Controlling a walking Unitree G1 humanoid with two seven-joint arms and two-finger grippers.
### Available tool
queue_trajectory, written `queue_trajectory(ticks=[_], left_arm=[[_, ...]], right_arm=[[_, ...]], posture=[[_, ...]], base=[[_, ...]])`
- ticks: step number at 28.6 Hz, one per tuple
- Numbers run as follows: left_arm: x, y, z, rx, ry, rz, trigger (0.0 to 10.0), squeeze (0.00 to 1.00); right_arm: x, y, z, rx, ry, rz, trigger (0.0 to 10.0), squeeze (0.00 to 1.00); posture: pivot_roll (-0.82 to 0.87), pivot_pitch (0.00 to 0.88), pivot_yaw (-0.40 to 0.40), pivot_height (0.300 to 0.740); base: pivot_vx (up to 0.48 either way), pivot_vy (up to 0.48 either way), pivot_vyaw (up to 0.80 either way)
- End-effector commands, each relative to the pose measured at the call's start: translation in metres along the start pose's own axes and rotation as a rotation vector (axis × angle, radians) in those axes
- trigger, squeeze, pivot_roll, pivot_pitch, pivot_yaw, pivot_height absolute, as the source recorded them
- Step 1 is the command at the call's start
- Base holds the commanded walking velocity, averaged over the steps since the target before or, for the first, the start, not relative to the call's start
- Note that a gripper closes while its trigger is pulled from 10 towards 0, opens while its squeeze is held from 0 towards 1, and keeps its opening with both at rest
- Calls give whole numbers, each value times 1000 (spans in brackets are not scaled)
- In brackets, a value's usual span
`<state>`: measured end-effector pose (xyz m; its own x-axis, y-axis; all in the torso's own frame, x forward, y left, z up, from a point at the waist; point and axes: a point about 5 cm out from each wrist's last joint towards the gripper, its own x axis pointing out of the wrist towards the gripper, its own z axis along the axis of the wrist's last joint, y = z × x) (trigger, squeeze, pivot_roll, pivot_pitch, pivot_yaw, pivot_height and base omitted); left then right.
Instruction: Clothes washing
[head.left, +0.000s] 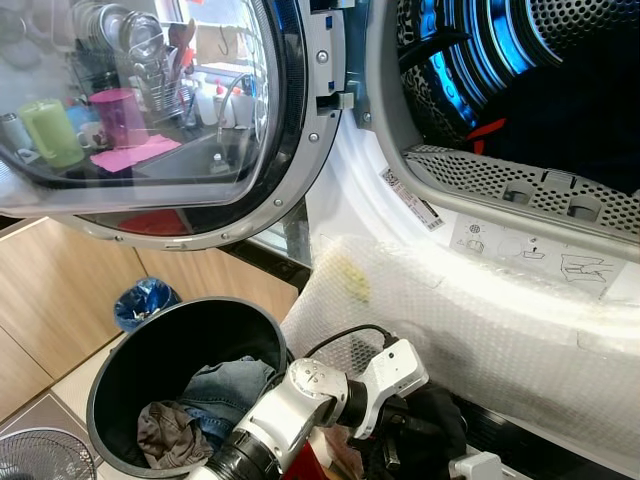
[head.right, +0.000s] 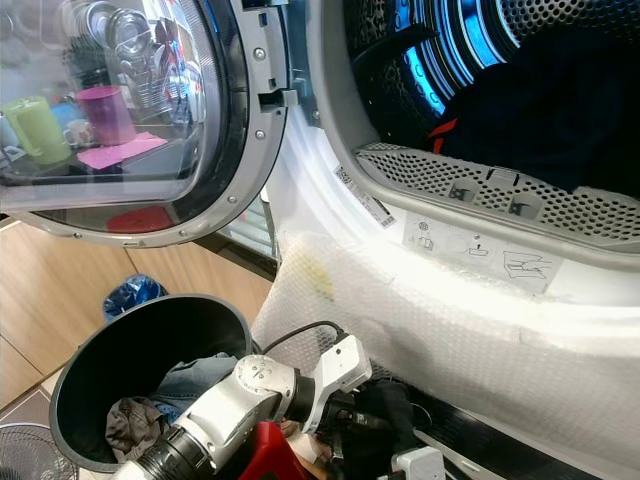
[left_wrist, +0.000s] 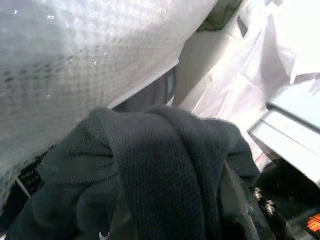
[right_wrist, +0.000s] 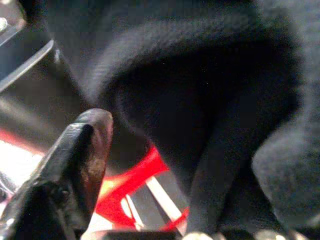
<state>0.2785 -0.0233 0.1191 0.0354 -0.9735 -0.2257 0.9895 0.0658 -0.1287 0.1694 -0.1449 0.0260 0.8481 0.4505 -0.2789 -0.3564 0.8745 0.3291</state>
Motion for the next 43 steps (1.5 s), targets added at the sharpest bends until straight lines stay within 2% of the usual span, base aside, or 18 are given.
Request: queue_trajectory(ticks=[1,5,11,12,14,15,16,22,43], left_arm=[[5,-2,23,40,-78,-29,0,0],[5,-4,22,29,-68,-54,0,0],[5,-8,22,25,-61,-92,0,0],[5,-8,23,23,-63,-95,0,0],[5,-10,25,21,-66,-111,0,0],[5,-10,25,21,-66,-111,0,0],[4,-11,26,18,-64,-139,0,0],[2,-18,25,21,-58,-199,0,0],[-3,-23,25,-5,-59,-225,0,0]], right_arm=[[1,2,-6,37,9,12,10000,0],[10,4,0,52,-44,21,10000,0],[20,8,-2,52,-51,58,10000,0],[20,9,-3,46,-51,66,8588,0],[22,8,-5,50,-60,64,2824,0],[22,8,-5,50,-60,64,2824,0],[23,8,-4,52,-69,67,0,0],[24,4,-4,54,-81,40,0,0],[20,0,0,78,-150,21,0,0]], posture=[[-107,0,116,740],[-109,0,123,740],[-106,0,129,740],[-106,0,129,740],[-102,0,131,740],[-102,0,131,740],[-99,0,133,740],[-97,0,134,740],[-99,16,131,740]], base=[[0,0,0],[0,0,0],[0,0,0],[0,0,0],[0,0,0],[0,0,0],[0,0,0],[0,0,0],[0,0,0]])
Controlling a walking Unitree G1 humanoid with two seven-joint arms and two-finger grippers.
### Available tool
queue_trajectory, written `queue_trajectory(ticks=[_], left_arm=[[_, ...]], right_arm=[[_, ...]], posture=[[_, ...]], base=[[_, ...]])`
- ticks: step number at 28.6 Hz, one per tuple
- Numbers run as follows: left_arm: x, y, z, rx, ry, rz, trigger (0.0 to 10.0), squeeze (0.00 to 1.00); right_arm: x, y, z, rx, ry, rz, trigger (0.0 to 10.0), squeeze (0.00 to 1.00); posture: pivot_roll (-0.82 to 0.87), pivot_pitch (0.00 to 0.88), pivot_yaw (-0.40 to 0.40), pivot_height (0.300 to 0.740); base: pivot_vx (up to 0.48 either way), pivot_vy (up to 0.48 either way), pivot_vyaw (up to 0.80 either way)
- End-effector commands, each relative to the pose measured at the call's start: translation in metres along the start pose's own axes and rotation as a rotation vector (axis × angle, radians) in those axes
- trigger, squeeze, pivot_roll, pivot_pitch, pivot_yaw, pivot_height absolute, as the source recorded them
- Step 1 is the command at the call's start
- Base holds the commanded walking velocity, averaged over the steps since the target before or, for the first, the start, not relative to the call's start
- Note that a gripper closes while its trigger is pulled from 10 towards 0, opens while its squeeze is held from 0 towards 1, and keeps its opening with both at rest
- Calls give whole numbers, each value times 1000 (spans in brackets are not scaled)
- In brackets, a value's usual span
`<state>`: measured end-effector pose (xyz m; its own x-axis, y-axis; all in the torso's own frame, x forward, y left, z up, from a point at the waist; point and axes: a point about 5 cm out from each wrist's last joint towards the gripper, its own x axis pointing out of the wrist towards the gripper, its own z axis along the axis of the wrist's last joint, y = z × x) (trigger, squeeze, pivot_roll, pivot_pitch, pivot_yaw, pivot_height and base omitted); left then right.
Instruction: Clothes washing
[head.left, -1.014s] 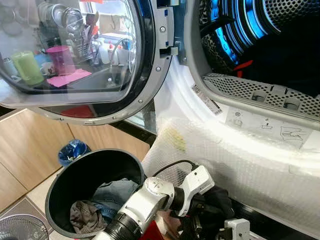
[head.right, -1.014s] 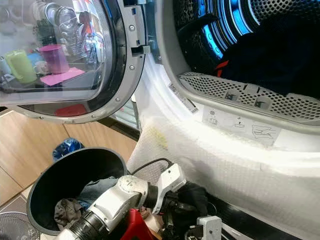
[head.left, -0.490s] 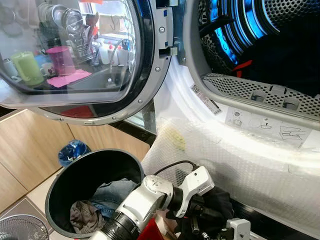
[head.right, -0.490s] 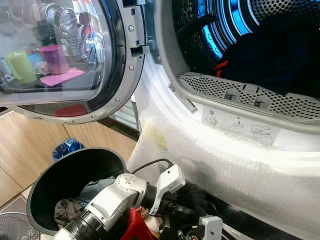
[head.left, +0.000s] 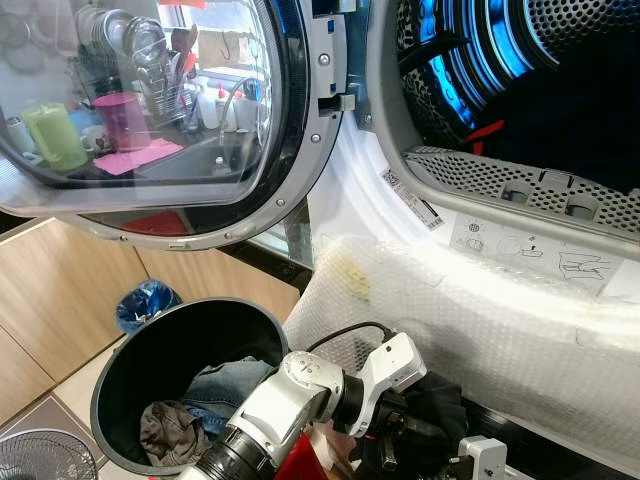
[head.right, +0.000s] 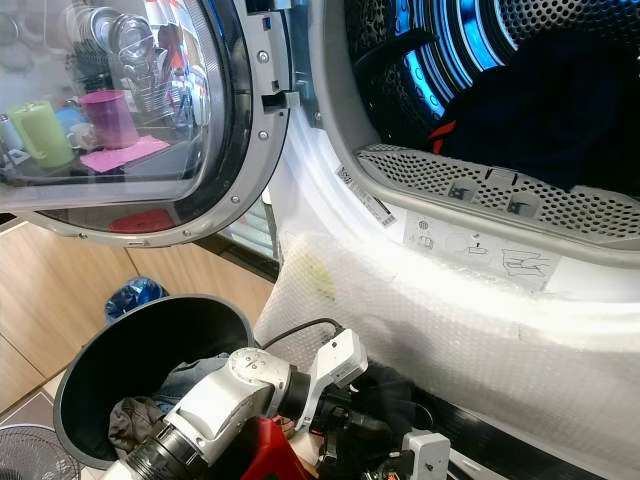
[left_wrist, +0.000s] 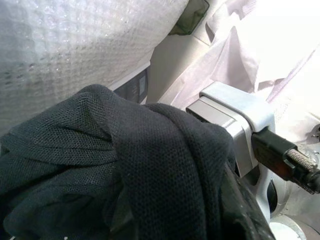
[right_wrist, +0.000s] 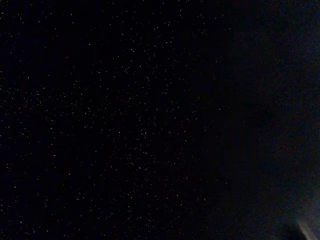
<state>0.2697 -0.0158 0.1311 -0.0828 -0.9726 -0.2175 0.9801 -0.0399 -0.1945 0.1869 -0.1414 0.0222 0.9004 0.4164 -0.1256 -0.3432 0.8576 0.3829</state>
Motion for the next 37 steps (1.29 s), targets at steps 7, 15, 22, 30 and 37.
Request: queue_trajectory(ticks=[7,15,22,30,37], left_arm=[[6,-16,18,32,-84,-136,0,0],[4,-14,15,21,-81,-110,3961,0],[0,-19,12,-21,-96,-150,10000,0],[-17,-26,14,4,-93,-194,10000,1000],[-54,-23,4,83,34,-139,10000,1000]], right_arm=[[3,3,-4,23,11,2,0,0],[5,4,-2,31,0,3,0,0],[2,3,-3,44,-2,-11,0,0],[3,6,-5,48,2,-5,0,0],[0,6,-11,55,17,-14,0,0]], posture=[[-97,14,130,740],[-95,11,130,740],[-104,0,129,740],[-101,0,131,740],[-87,0,136,740]], base=[[0,0,0],[0,0,0],[0,0,0],[0,0,0],[0,0,0]])
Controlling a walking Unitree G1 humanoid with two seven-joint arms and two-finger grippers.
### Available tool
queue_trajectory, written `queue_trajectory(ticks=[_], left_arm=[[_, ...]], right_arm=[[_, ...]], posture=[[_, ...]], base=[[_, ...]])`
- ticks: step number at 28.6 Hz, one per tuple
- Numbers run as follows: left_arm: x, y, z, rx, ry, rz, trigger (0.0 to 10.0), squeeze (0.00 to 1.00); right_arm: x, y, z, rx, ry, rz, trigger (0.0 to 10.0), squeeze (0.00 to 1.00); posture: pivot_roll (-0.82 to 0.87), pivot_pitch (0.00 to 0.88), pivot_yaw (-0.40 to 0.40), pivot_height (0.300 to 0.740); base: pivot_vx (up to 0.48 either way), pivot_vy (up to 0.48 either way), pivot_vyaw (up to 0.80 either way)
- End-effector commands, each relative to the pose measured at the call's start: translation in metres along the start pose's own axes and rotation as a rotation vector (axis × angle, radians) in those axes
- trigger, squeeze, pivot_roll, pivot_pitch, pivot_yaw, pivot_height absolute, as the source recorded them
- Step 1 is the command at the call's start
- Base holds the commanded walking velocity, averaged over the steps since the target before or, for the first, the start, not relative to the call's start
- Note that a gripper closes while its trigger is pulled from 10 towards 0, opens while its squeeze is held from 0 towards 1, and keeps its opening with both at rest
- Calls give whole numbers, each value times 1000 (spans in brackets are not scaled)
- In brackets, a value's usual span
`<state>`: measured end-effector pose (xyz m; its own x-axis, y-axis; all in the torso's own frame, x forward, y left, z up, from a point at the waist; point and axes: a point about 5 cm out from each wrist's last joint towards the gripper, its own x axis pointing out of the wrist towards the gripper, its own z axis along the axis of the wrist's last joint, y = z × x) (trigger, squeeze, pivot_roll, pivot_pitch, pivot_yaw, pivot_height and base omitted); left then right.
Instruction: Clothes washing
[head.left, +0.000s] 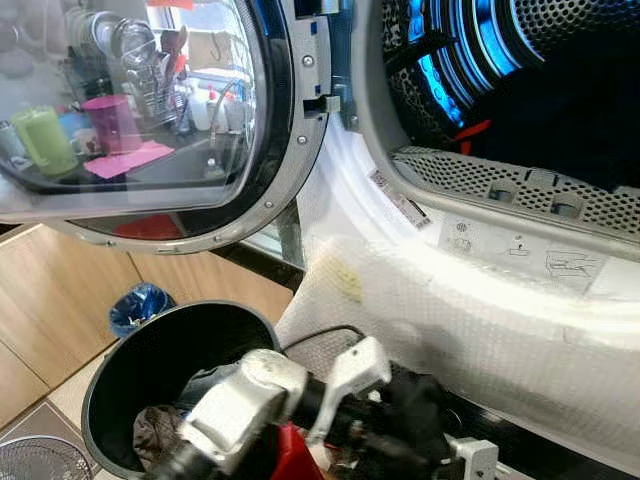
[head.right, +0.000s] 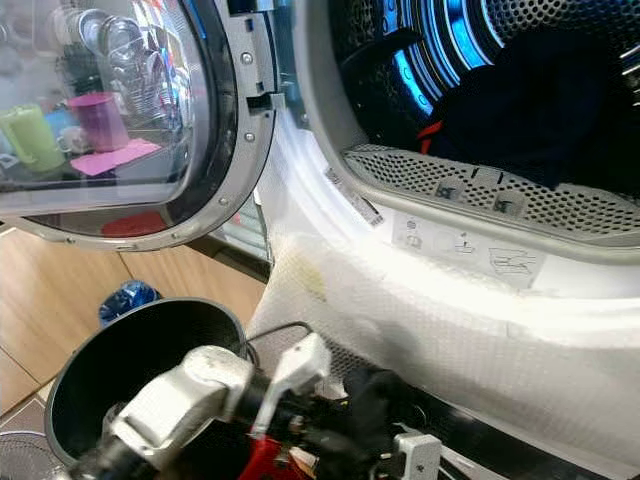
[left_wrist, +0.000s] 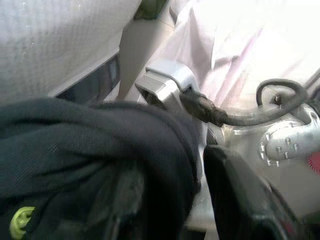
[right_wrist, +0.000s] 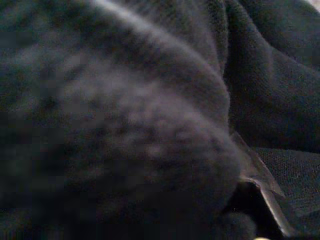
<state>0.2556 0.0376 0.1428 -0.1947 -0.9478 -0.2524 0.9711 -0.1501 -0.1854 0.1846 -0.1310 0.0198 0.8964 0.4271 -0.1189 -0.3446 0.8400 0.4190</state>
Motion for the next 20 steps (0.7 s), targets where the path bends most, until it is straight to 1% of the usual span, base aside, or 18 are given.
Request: queue_trajectory(ticks=[1,6,7,8,9,11,12,13,14,15,16,17,18,19,20], left_arm=[[-12,0,10,56,-18,28,10000,1000],[-36,11,10,72,12,201,10000,1000],[-48,17,5,42,27,305,10000,1000],[-52,18,3,27,27,336,10000,1000],[-55,19,1,17,26,351,10000,1000],[-65,20,-8,10,50,416,10000,1000],[-72,19,-13,5,54,449,10000,1000],[-77,17,-14,-1,49,442,10000,1000],[-77,17,-14,-1,49,442,10000,1000],[-86,15,-15,-3,48,453,10000,1000],[-90,16,-15,0,50,469,10000,1000],[-95,19,-16,13,57,516,10000,1000],[-104,29,-24,26,92,635,10000,1000],[-110,38,-34,18,119,762,10000,1000],[-112,42,-37,5,112,817,10000,1000]], right_arm=[[-4,-2,-6,19,23,-27,0,0],[-6,-4,-8,22,28,-36,0,0],[-6,-5,-11,17,43,-43,0,0],[-7,-6,-12,12,52,-46,0,0],[-7,-6,-13,9,58,-49,0,0],[-9,-8,-14,12,58,-63,0,0],[-10,-9,-14,16,56,-70,0,0],[-12,-9,-15,14,57,-72,0,0],[-12,-9,-15,14,57,-72,0,0],[-14,-11,-15,13,59,-79,0,0],[-15,-11,-15,14,59,-84,0,0],[-17,-12,-15,14,58,-88,0,0],[-19,-13,-14,5,60,-90,0,0],[-21,-11,-12,-8,66,-72,0,0],[-22,-10,-12,-18,73,-59,0,0]], posture=[[-84,0,138,740],[-76,0,137,740],[-73,0,137,740],[-73,0,137,740],[-73,0,137,740],[-71,0,136,740],[-70,0,135,740],[-69,0,133,740],[-69,0,133,740],[-59,0,129,740],[-59,0,129,740],[-52,0,127,740],[-47,0,125,740],[-49,0,125,740],[-49,0,125,740]], base=[[0,0,0],[0,0,0],[0,0,0],[0,0,0],[0,0,0],[0,0,0],[0,0,0],[0,0,0],[0,0,0],[0,0,0],[0,0,0],[0,0,0],[0,0,0],[0,0,0],[0,0,0]])
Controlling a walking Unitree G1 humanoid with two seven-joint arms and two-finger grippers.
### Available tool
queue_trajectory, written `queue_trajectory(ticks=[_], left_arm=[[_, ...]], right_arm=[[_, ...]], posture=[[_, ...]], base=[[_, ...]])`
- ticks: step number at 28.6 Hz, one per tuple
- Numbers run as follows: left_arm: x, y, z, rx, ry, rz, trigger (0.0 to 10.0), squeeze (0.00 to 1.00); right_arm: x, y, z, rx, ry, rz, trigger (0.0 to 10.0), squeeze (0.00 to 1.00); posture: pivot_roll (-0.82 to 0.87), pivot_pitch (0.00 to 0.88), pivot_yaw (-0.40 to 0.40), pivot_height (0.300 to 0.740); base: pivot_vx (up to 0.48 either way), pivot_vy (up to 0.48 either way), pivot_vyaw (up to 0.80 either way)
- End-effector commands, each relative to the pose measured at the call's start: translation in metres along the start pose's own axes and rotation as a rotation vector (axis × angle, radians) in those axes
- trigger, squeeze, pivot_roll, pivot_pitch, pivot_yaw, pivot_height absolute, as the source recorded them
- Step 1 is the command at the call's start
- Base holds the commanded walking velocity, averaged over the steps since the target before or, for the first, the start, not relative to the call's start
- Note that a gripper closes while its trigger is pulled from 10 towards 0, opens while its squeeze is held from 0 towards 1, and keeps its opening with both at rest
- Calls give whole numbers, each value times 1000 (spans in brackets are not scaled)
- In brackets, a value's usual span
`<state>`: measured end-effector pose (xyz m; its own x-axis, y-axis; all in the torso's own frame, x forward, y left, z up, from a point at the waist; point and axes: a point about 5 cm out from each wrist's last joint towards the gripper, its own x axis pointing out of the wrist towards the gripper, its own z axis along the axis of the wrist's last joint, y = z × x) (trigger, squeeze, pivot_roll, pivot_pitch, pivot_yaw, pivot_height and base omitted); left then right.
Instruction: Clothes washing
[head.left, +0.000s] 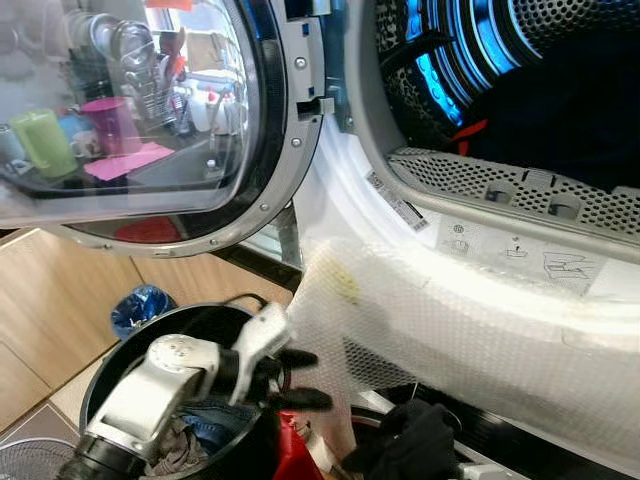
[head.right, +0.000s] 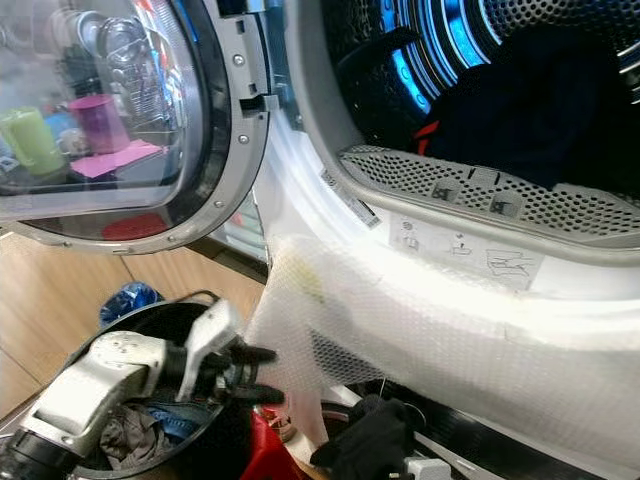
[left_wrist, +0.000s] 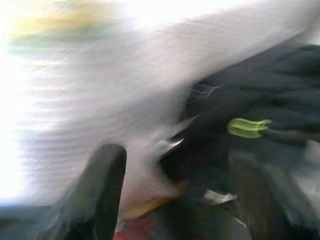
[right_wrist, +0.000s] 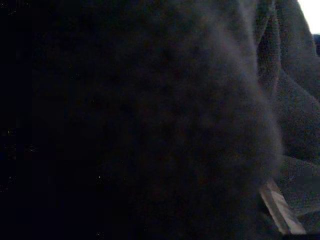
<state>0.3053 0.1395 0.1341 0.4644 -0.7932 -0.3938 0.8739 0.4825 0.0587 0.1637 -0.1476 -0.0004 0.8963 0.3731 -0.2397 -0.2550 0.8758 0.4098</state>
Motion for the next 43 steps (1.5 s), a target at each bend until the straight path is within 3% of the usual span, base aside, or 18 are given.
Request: queue_trajectory(ticks=[1,2,6,8,11,14,17,19,21,22,23,26,28,31,38,39,41,43], left_arm=[[1,13,-11,-28,7,180,10000,816],[3,15,-13,-37,-9,221,10000,12],[7,17,-15,-22,-86,355,10000,0],[3,22,-18,19,-138,515,10000,0],[0,25,-22,32,-146,582,10000,0],[2,29,-36,11,-124,654,10000,0],[9,28,-36,27,-147,649,10000,0],[14,26,-35,62,-143,631,10000,0],[15,25,-36,78,-138,626,10000,0],[15,25,-36,78,-138,626,10000,0],[16,26,-37,72,-141,636,10000,0],[17,27,-38,86,-146,641,10000,0],[18,27,-38,84,-147,640,10000,0],[26,22,-38,92,-148,603,10000,0],[29,21,-38,88,-148,601,10000,0],[30,21,-38,88,-151,599,10000,0],[31,21,-39,89,-151,597,10000,0],[33,20,-39,87,-152,598,10000,0]], right_arm=[[-1,8,7,-50,-6,55,0,0],[-3,9,8,-66,-2,63,0,0],[-11,13,11,-84,-6,71,0,0],[-21,20,15,-99,-13,85,0,0],[-25,26,18,-103,-25,95,0,0],[-33,45,32,-171,-19,168,0,0],[-41,72,68,-228,-117,277,0,0],[-49,89,105,-219,-281,345,0,0],[-54,97,132,-250,-390,378,0,0],[-54,97,132,-250,-390,378,0,0],[-62,104,161,-266,-531,398,0,0],[-77,113,205,-288,-753,432,0,0],[-79,114,212,-294,-787,436,0,0],[-83,114,265,-415,-956,515,0,0],[-72,107,318,-457,-1042,503,0,0],[-65,108,343,-465,-1051,505,0,0],[-60,109,354,-469,-1054,509,0,0],[-41,112,392,-472,-1050,520,0,0]], posture=[[-59,0,129,740],[-61,0,128,740],[-69,0,130,740],[-70,0,127,740],[-69,0,125,740],[-79,11,121,740],[-90,21,126,740],[-100,20,130,740],[-105,23,134,740],[-105,23,134,740],[-105,28,133,740],[-111,21,140,740],[-111,21,140,740],[-121,15,139,740],[-131,7,140,740],[-130,7,139,740],[-127,0,134,740],[-120,0,129,740]], base=[[0,0,0],[0,0,0],[0,0,0],[0,0,0],[0,0,0],[0,0,0],[0,0,0],[0,0,0],[0,0,0],[0,0,0],[0,0,0],[0,0,0],[0,0,0],[0,0,0],[0,0,0],[0,0,0],[0,0,0],[0,0,0]])
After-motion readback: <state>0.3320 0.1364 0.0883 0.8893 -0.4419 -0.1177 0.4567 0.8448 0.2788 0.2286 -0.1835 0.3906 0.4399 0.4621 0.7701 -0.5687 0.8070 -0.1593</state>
